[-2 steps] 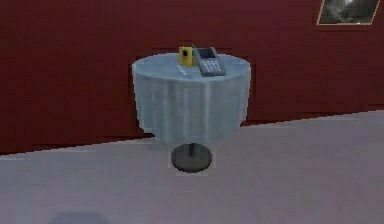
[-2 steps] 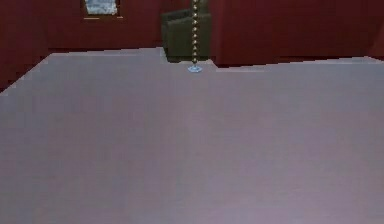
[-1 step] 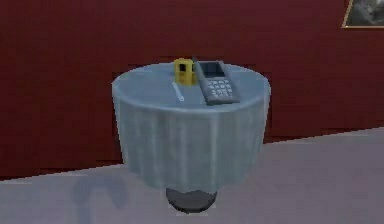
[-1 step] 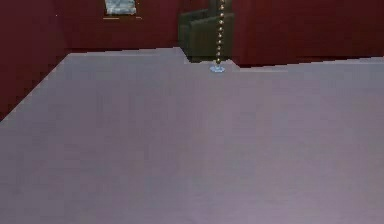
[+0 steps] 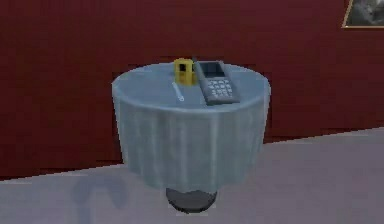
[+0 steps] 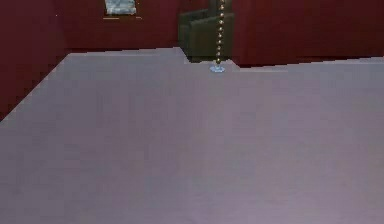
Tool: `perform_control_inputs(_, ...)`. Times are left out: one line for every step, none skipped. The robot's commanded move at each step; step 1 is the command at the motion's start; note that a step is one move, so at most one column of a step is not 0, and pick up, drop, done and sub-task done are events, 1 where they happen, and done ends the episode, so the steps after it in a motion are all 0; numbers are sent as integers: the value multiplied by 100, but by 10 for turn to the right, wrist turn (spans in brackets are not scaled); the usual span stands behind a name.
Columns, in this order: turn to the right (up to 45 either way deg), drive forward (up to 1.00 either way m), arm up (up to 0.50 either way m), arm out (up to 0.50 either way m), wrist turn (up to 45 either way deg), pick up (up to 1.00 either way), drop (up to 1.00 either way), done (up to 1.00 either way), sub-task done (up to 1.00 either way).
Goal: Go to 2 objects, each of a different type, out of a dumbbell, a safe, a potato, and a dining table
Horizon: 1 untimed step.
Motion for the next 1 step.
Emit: perform_control_inputs(-450,0,0,0,0,0,0,0,0)
